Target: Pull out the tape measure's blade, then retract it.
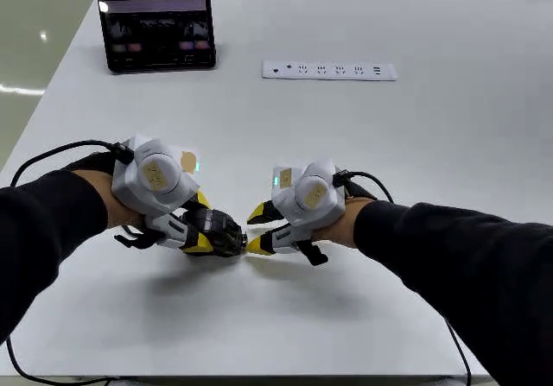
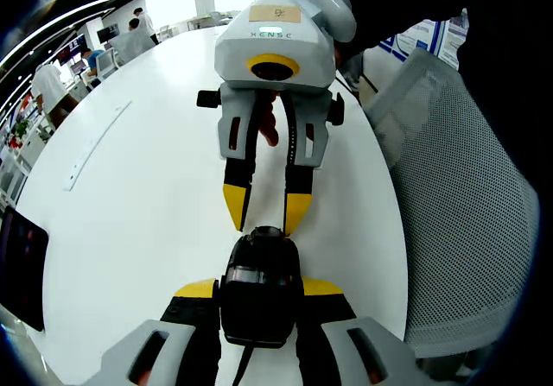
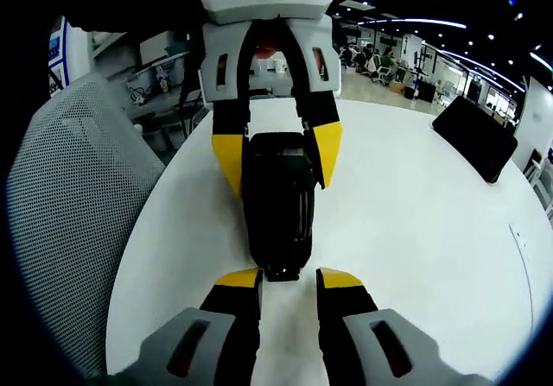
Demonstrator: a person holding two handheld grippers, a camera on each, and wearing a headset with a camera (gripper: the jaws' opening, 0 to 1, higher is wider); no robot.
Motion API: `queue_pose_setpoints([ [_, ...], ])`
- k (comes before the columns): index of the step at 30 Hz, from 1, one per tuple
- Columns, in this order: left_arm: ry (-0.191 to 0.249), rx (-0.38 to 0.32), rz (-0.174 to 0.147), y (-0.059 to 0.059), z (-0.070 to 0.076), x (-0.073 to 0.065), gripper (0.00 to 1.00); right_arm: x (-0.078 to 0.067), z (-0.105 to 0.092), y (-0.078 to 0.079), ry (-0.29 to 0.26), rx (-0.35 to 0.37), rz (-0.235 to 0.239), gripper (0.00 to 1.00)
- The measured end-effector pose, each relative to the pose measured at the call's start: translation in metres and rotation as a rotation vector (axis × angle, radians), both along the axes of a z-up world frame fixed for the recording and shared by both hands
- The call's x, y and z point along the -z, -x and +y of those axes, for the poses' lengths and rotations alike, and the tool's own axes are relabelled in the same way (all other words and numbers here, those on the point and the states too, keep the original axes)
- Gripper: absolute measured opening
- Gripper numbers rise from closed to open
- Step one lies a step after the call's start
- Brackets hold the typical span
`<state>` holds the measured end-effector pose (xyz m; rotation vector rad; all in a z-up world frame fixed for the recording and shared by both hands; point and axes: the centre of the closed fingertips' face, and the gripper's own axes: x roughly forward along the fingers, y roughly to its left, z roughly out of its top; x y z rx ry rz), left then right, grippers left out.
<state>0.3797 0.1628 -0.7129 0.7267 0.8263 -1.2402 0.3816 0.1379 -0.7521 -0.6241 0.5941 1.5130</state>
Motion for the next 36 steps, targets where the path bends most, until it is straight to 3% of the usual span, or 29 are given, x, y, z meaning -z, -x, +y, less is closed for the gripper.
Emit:
queue_pose_setpoints([
  [4,0.002,0.001,0.000,0.000,0.000,0.000,0.29,0.005,0.002,0.003,0.015,-0.021,-0.018,0.11],
  [12,-0.008,0.008,-0.001,0.000,0.000,0.000,0.29,-0.001,0.002,0.002,-0.005,-0.023,-0.005,0.07],
  [36,0.002,-0.004,0.000,-0.003,0.000,0.002,0.29,0.000,-0.018,0.002,0.031,-0.010,0.022,0.07],
])
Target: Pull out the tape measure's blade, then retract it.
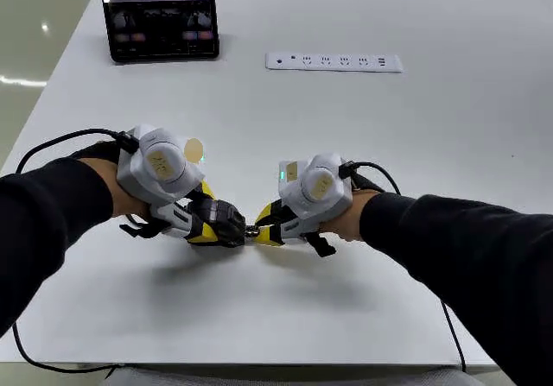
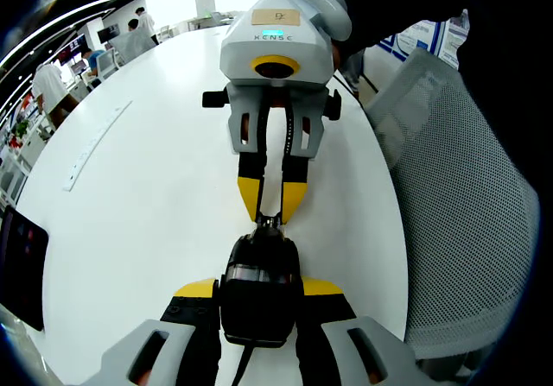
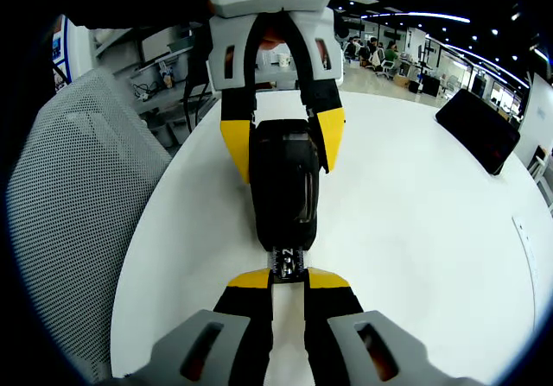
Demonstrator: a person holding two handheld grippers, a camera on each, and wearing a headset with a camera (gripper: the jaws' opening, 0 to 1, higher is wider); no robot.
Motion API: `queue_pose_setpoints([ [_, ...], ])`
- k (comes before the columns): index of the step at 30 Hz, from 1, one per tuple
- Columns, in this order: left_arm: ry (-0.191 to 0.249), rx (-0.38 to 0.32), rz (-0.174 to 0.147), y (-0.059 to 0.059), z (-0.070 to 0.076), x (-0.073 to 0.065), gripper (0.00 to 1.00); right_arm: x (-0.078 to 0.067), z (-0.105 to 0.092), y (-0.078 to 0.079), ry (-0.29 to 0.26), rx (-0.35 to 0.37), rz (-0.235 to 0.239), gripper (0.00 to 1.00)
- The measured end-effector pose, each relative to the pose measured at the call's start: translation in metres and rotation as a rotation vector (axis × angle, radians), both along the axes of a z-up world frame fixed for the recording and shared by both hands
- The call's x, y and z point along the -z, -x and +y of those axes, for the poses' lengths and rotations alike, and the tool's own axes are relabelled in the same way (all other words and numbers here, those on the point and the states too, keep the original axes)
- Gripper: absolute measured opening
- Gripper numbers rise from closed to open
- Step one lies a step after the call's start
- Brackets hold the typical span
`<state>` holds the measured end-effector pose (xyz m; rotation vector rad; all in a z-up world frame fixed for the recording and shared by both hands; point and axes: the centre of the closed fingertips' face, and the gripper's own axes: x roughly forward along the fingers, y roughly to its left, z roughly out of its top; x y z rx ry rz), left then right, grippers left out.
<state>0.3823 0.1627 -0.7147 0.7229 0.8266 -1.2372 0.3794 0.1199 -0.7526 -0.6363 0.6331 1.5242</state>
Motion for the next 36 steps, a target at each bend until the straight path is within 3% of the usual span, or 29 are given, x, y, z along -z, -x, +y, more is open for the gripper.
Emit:
queue_pose_setpoints([
  [14,0.011,-0.012,0.003,0.000,-0.001,-0.001,0.29,-0.001,-0.018,-0.004,0.016,-0.001,0.001,0.07],
  [28,0.014,-0.015,0.004,0.000,-0.002,-0.001,0.29,0.002,-0.011,-0.003,0.037,-0.014,-0.003,0.11],
  [33,0.021,-0.020,0.006,0.000,-0.002,-0.001,0.29,0.003,-0.002,-0.003,0.022,-0.002,0.004,0.12],
  [36,0.020,-0.021,0.003,0.001,-0.002,-0.001,0.29,0.006,0.000,-0.003,0.032,-0.015,-0.013,0.11],
])
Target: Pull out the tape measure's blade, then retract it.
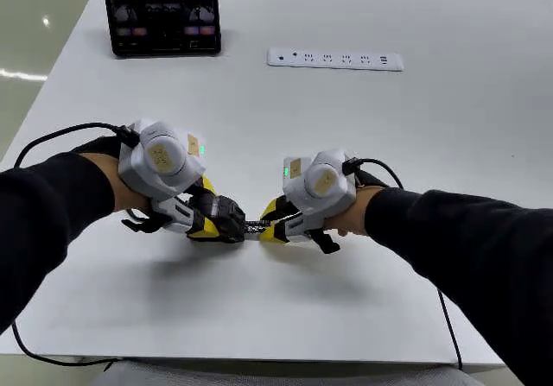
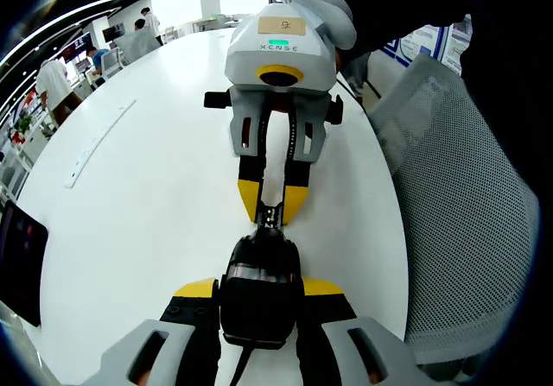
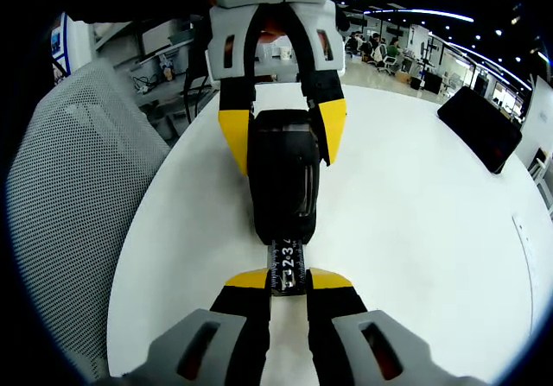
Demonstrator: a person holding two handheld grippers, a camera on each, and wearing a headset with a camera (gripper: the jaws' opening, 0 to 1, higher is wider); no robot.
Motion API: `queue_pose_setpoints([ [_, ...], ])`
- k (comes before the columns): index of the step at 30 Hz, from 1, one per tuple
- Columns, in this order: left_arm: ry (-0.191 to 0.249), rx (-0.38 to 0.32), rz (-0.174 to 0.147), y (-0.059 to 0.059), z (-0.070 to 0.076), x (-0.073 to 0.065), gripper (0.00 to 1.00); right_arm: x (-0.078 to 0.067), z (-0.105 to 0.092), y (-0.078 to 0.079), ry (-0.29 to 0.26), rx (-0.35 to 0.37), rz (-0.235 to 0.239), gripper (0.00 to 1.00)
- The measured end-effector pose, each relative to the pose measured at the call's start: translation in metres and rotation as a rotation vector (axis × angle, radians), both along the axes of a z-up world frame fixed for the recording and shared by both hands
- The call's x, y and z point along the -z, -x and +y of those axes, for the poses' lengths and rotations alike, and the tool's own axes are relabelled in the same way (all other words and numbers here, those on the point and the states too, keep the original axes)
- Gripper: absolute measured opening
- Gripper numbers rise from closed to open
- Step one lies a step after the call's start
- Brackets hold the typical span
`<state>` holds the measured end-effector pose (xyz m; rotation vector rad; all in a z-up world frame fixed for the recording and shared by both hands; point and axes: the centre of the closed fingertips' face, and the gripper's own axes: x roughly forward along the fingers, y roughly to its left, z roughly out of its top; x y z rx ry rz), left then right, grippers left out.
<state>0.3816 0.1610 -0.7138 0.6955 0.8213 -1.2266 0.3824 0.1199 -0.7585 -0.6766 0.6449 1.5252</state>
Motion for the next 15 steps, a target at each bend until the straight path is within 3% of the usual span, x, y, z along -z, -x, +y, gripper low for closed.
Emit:
queue_pose_setpoints([
  [15,0.018,-0.022,-0.006,-0.001,0.003,-0.001,0.29,-0.001,-0.023,-0.005,-0.010,0.044,0.020,0.09],
])
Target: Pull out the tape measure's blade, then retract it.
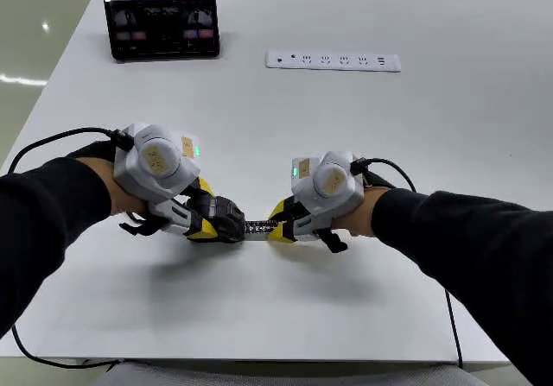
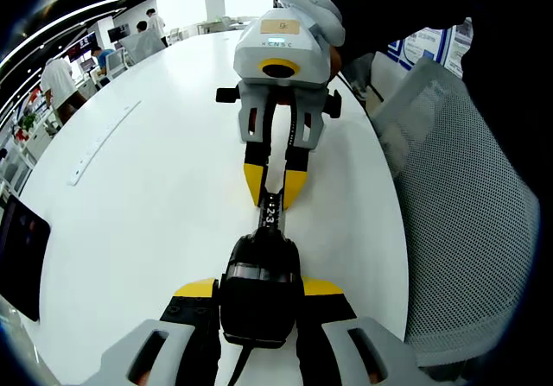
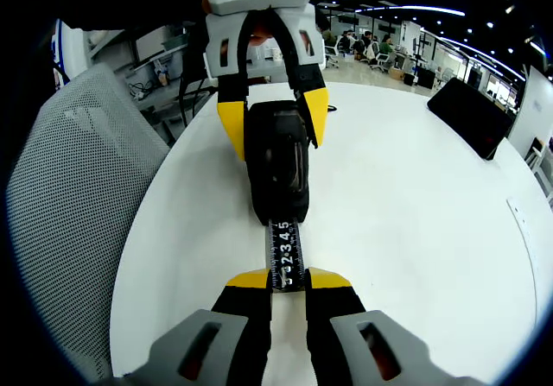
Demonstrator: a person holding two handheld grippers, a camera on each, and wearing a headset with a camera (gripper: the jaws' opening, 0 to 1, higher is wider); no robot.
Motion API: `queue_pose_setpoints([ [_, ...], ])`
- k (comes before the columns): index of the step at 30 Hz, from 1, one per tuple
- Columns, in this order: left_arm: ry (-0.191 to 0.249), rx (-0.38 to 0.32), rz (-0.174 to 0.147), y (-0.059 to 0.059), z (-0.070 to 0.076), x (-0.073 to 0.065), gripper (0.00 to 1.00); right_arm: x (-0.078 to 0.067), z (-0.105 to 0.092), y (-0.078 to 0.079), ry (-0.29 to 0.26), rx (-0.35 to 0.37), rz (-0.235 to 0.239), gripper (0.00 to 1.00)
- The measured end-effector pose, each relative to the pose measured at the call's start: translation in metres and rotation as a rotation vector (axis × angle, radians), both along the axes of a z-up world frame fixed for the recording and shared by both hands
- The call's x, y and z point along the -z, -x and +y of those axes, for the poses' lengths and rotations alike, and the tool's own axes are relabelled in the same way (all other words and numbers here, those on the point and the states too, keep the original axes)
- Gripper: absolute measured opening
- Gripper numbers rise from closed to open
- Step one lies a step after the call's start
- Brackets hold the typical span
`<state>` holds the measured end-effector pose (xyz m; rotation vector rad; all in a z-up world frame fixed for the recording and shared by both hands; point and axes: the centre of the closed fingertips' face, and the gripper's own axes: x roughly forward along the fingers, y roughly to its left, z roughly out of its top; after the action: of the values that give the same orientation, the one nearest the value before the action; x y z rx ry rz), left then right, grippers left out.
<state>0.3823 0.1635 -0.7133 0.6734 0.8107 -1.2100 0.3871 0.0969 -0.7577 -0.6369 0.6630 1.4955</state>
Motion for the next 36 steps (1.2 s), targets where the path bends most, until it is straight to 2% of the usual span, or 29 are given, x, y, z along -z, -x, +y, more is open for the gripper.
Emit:
queue_pose_setpoints([
  [17,-0.001,-0.004,0.007,0.000,0.000,0.000,0.29,0.000,-0.029,-0.003,0.035,0.012,-0.010,0.09],
  [36,0.005,-0.002,0.005,0.000,0.001,-0.001,0.29,0.001,-0.051,-0.003,0.056,0.033,-0.007,0.09],
])
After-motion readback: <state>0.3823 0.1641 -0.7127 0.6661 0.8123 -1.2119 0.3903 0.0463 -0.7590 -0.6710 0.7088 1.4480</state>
